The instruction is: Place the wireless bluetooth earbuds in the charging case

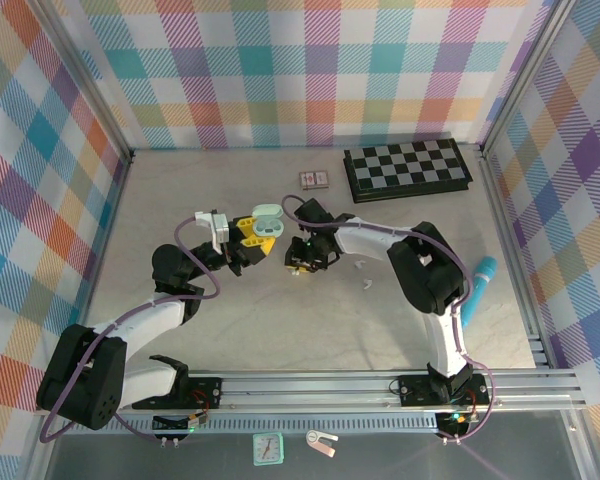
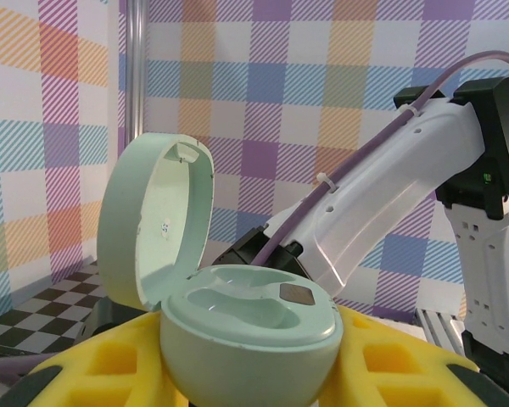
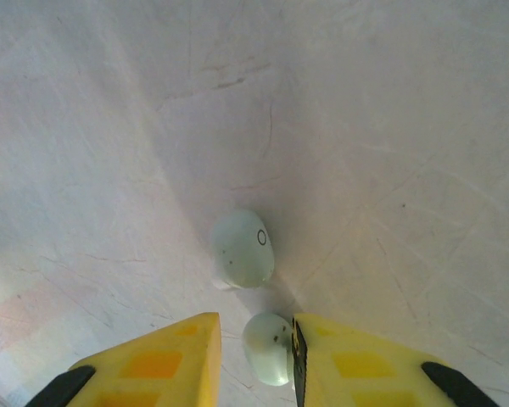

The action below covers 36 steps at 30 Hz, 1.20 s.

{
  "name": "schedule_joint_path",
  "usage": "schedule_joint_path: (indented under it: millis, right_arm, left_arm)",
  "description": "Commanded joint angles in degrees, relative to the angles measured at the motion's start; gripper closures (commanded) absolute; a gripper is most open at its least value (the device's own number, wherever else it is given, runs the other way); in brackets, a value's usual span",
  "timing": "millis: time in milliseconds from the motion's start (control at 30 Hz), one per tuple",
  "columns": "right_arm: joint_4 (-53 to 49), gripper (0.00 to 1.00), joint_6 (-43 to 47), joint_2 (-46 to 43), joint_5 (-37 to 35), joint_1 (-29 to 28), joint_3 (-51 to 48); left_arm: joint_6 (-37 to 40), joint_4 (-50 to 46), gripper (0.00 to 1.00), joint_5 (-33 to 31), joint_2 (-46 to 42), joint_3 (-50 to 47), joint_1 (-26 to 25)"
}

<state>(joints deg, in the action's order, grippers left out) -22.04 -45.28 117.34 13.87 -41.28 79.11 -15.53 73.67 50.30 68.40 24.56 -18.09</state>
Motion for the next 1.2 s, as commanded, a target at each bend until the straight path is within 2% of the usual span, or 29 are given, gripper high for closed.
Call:
schedule_joint_path:
  millis: [0,167,433,600,933,1167]
  right_arm:
    - [-4.1,0.71,3.0,1.6,-1.3,-0.6,1.8]
    - [-6.9,0.71,6.5,2.3,-2.5,-1.0,3.3]
    - [-8.7,0.79,7.9,2.5,-3.8,-1.0,4.1]
    - [-9.4,0.80,8.5,0.8,-3.8,-0.9,3.7]
    - [-10.5,0.80,10.1,-8.0,-2.5,1.6,-5.4]
    - [-15.8,0.80,14.3,-14.1,-6.4,2.6,-13.8]
  left_arm:
    - [1.1,2.1,0.67,0.4,-0.7,0.0,0.7]
    - [1.1,2.1,0.67,0.1,-1.1,-0.3,0.9]
    - [1.3,2.1,0.67,0.2,-1.2,-0.4,1.1]
    - [1.2,2.1,0.67,0.2,-1.5,-0.3,1.2]
    - [1.1,2.0,0.67,0.8,-1.1,-0.2,1.2]
    - [1.1,2.0,0.67,0.9,-1.1,-0.1,1.2]
